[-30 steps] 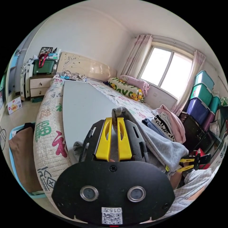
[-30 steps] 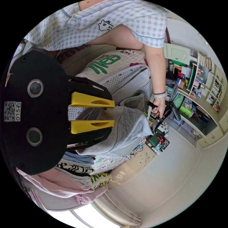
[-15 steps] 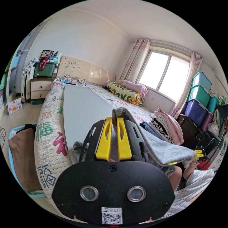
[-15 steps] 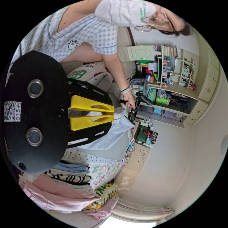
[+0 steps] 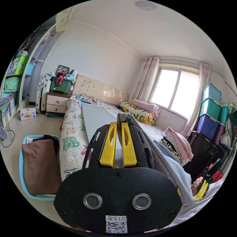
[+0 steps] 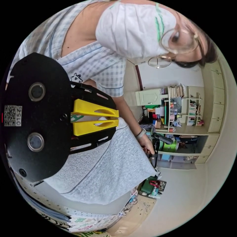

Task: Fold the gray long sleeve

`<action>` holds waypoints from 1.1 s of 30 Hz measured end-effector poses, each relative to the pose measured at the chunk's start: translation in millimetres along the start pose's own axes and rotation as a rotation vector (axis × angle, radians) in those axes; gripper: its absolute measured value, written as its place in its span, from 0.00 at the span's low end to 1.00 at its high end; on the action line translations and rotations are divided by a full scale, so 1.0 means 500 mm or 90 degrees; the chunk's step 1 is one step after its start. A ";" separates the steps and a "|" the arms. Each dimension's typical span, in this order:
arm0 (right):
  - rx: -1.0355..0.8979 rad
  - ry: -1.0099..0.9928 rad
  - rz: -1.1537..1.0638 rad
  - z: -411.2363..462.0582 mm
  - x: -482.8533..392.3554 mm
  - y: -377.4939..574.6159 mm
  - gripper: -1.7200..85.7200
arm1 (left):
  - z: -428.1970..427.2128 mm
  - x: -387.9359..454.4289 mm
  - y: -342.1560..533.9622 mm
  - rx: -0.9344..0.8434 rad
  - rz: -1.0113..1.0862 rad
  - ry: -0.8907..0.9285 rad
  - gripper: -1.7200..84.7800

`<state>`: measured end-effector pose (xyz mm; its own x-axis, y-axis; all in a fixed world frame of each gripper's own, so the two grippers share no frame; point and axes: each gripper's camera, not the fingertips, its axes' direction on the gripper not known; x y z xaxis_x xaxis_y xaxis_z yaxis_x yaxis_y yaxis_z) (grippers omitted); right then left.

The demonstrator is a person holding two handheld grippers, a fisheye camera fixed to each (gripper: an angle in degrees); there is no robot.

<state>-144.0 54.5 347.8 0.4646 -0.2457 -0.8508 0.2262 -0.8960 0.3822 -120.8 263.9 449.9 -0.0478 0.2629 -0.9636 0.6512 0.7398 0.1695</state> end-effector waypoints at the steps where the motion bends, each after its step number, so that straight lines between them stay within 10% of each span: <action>1: -0.021 -0.016 0.008 0.041 0.009 -0.004 0.02 | 0.009 -0.002 0.012 -0.034 0.009 -0.032 0.03; 8: -0.100 -0.011 0.053 0.186 0.040 0.005 0.03 | 0.182 -0.069 0.142 -0.269 -0.028 -0.135 0.05; 19: -0.039 0.203 0.009 0.019 0.036 -0.039 0.02 | 0.136 -0.060 0.197 -0.165 -0.132 -0.026 0.11; 26: -0.242 0.133 0.053 0.155 0.131 0.011 0.01 | 0.184 -0.021 0.244 -0.234 -0.099 -0.091 0.10; 33: -0.186 0.106 0.041 0.090 0.136 -0.037 0.01 | 0.145 -0.029 0.273 -0.150 -0.137 -0.064 0.10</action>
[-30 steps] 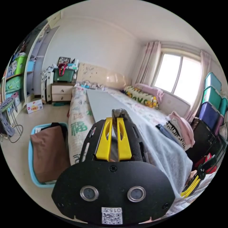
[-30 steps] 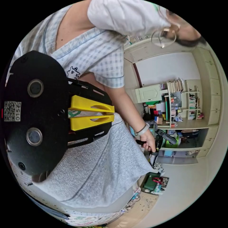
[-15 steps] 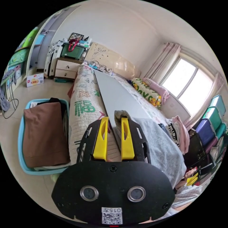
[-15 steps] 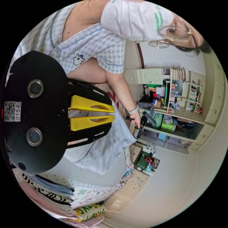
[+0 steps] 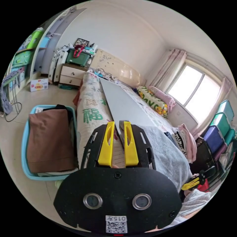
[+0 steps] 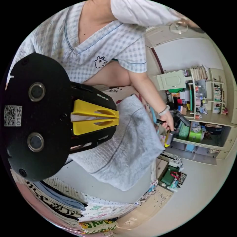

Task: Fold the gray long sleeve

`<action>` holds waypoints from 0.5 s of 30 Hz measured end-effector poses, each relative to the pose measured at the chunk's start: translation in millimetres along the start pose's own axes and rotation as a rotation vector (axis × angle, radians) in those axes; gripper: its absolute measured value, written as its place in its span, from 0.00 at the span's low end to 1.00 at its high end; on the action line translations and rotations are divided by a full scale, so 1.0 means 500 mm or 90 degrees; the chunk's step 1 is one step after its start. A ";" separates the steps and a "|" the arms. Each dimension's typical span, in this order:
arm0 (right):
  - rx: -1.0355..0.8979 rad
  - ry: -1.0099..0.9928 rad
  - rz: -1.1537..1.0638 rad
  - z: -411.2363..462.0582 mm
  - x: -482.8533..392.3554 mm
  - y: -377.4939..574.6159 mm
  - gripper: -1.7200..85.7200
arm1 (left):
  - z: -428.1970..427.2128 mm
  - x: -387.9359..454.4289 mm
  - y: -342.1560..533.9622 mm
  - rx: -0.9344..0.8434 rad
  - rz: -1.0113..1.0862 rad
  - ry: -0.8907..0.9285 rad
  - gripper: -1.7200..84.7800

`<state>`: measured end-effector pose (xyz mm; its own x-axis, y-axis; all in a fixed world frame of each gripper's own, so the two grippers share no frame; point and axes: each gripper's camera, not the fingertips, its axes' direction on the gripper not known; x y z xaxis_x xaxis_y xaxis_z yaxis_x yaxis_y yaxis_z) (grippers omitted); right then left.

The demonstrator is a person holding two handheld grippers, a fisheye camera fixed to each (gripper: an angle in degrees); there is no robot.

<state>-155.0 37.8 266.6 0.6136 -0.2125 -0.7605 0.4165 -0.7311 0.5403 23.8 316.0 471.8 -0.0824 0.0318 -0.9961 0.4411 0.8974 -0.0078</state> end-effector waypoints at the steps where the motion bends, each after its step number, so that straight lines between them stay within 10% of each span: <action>1: 0.045 0.014 0.002 -0.038 0.007 -0.001 0.01 | -0.013 0.005 0.006 0.017 -0.003 -0.054 0.10; 15: -0.045 0.105 0.068 -0.035 0.174 -0.043 0.02 | 0.238 0.130 0.076 -0.221 0.229 0.027 0.09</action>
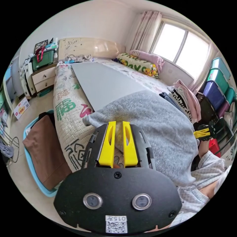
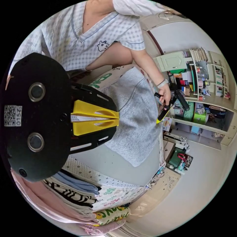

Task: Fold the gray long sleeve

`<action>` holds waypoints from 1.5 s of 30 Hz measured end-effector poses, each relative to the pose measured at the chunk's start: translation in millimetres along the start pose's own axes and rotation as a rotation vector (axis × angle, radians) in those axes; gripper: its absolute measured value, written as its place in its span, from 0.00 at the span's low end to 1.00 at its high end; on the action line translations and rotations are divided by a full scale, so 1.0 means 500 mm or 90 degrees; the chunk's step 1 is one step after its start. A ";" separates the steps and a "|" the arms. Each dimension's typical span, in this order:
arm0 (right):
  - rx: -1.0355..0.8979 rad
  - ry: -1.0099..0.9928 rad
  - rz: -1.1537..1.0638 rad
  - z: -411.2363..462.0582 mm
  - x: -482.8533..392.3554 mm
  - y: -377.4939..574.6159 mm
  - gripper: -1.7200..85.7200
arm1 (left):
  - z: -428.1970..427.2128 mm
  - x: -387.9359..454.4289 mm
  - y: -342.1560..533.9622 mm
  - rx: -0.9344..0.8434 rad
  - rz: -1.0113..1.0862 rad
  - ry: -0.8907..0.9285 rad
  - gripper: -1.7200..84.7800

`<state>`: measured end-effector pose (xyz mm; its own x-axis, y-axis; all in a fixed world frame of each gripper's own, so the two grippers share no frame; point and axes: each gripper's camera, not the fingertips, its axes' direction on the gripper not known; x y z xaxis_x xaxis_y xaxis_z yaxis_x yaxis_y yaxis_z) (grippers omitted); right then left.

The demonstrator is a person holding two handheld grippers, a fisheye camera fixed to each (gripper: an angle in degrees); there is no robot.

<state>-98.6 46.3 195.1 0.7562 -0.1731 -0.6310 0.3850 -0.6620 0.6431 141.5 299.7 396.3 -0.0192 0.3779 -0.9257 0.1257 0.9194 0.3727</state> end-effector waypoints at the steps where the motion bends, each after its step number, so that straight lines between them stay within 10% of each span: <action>1: 0.028 -0.020 0.021 -0.026 0.026 -0.014 0.03 | -0.007 -0.012 0.007 0.017 -0.011 0.015 0.09; 6: 0.157 -0.045 0.176 -0.063 0.207 -0.073 0.14 | -0.057 -0.107 0.073 0.124 -0.117 0.062 0.16; 14: -0.028 -0.260 0.383 0.182 0.462 -0.217 0.18 | 0.056 -0.247 0.165 0.060 -0.203 0.241 0.24; 35: -0.099 -0.244 0.312 0.326 0.507 -0.434 0.22 | 0.017 -0.259 0.297 0.110 -0.180 0.256 0.11; 45: -0.055 -0.207 0.275 0.333 0.379 -0.495 0.09 | -0.207 -0.194 0.400 0.171 -0.115 0.181 0.10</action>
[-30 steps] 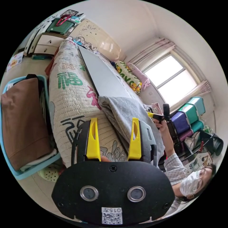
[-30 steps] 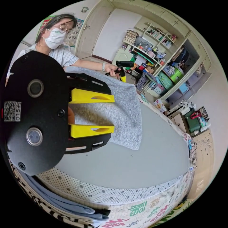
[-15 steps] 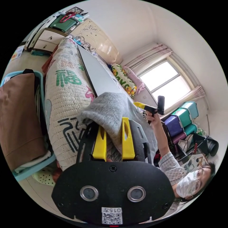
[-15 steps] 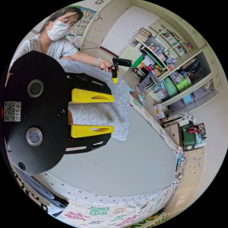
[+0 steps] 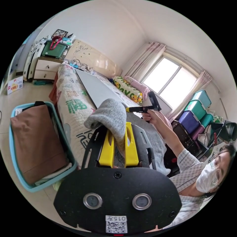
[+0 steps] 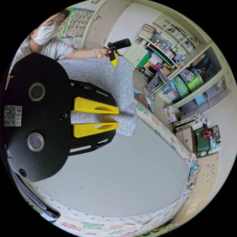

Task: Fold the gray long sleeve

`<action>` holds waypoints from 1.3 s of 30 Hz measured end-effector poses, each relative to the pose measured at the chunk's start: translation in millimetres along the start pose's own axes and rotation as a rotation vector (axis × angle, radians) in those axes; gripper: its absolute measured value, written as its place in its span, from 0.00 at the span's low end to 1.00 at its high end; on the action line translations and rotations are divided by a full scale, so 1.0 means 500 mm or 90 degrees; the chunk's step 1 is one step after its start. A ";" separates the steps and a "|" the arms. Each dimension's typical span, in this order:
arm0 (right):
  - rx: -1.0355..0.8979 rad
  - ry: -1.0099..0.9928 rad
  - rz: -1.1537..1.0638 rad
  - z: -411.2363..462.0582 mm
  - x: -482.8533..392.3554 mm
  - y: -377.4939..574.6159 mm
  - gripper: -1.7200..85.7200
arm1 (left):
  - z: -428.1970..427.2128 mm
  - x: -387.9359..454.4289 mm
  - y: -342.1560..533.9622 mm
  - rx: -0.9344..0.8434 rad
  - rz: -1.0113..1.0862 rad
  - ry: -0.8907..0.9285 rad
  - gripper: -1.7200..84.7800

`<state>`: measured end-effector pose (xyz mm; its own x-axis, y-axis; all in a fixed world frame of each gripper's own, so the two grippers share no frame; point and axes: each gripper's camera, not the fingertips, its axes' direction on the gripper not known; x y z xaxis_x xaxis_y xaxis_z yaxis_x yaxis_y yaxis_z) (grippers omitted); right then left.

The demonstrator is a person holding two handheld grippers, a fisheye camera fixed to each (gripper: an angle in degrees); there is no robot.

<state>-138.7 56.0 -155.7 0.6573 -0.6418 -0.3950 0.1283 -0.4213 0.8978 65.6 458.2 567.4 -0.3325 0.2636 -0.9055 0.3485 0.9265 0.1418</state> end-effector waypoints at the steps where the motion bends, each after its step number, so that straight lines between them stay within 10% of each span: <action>1: 0.029 0.014 -0.031 -0.003 -0.049 0.000 0.09 | -0.050 0.017 0.001 0.007 0.004 -0.021 0.10; 11: 0.356 -0.153 -0.165 -0.107 -0.380 0.026 0.08 | -0.551 0.298 -0.015 0.192 0.115 -0.314 0.09; 19: 0.382 -0.157 -0.173 0.009 -0.499 0.034 0.08 | -0.688 0.331 0.006 0.237 0.100 -0.401 0.09; 27: 0.285 -0.091 -0.144 0.138 -0.511 -0.017 0.08 | -0.641 0.218 -0.033 0.188 0.064 -0.388 0.09; 34: 0.122 0.249 -0.027 0.435 -0.439 -0.187 0.07 | -0.375 -0.123 -0.067 0.131 -0.175 -0.493 0.16; 39: 0.115 0.200 -0.120 0.428 -0.473 -0.140 0.08 | -0.311 -0.076 0.012 0.201 -0.086 -0.419 0.15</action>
<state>-462.0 99.9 -167.0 0.8330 -0.3270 -0.4463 0.1548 -0.6367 0.7554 -56.1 495.8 664.8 0.1694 -0.1544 -0.9734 0.6099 0.7923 -0.0195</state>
